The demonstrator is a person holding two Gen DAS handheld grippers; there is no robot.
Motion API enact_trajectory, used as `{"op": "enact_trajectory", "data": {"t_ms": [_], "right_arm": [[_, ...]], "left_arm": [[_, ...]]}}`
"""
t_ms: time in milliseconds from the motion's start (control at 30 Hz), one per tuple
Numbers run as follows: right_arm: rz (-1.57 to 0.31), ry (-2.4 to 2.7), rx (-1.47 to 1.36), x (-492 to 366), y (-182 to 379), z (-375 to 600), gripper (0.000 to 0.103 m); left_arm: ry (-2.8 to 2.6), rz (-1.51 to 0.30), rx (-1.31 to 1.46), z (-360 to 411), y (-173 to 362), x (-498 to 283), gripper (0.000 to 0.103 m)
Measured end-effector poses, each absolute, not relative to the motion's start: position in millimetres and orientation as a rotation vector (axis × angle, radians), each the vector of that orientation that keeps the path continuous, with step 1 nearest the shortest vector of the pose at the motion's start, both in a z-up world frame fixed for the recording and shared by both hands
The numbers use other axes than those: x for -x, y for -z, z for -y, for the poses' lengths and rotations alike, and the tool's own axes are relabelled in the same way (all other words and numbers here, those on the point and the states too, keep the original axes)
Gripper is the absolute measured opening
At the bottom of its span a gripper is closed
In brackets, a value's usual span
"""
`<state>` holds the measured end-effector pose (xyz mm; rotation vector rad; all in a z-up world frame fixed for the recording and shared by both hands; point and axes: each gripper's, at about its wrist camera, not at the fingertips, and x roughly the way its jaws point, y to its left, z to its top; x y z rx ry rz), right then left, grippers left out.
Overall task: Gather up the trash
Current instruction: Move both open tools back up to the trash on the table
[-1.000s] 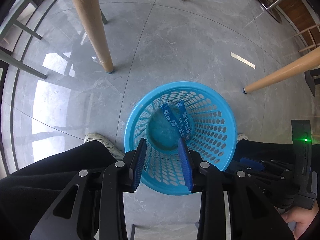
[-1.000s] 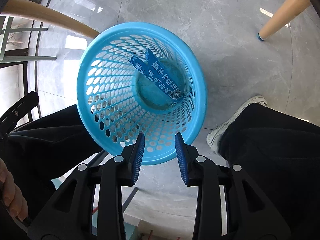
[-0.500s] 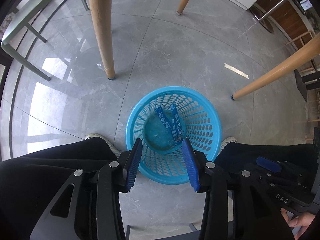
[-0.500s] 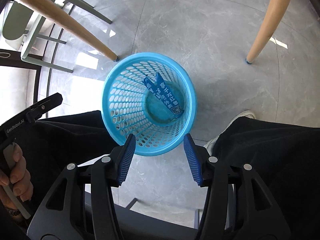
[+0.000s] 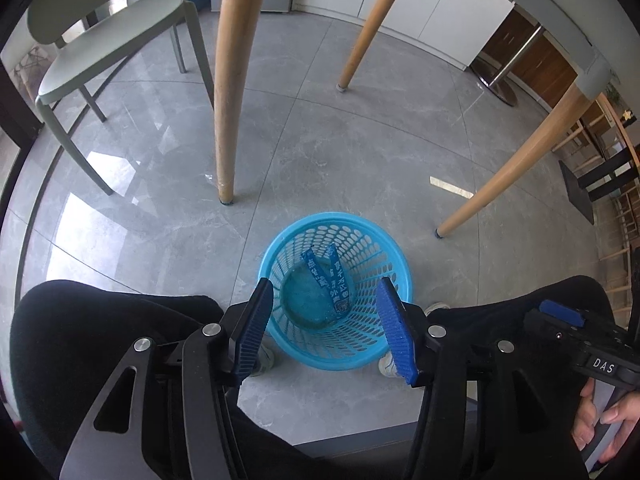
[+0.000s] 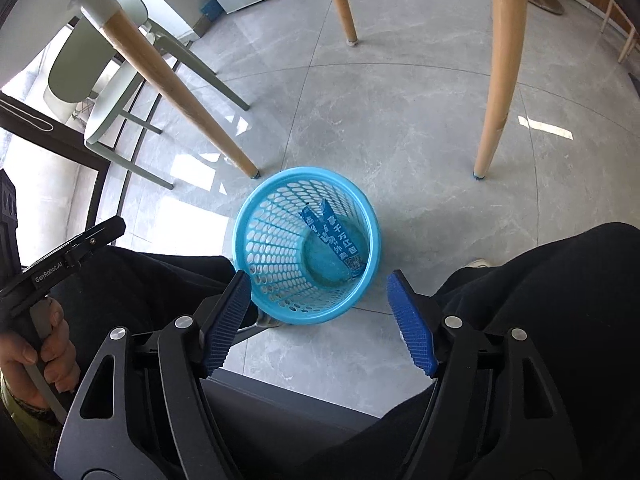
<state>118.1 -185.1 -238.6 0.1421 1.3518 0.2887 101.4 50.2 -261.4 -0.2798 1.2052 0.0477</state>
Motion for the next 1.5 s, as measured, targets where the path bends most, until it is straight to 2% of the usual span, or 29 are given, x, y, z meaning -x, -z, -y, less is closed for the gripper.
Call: {"op": "enact_trajectory", "data": {"t_ms": [433,867,1200,1500], "right_arm": [[-1.095,-0.335,-0.099,-85,144,203,0.070],[-0.796,-0.403,-0.116,-81,18,198,0.079],[-0.680,-0.404,-0.166,-109,-35,196,0.079],[-0.655,-0.374,-0.224,-143,-54,188,0.086]], "left_arm": [[-0.106,-0.976,0.275,-66,184,-63,0.053],[-0.067,-0.730,0.310,-68,80,-65,0.055],[-0.037,-0.590,0.313,-50,19,-89,0.056],[-0.002,-0.556,0.345,-38,-9,-119,0.059]]}}
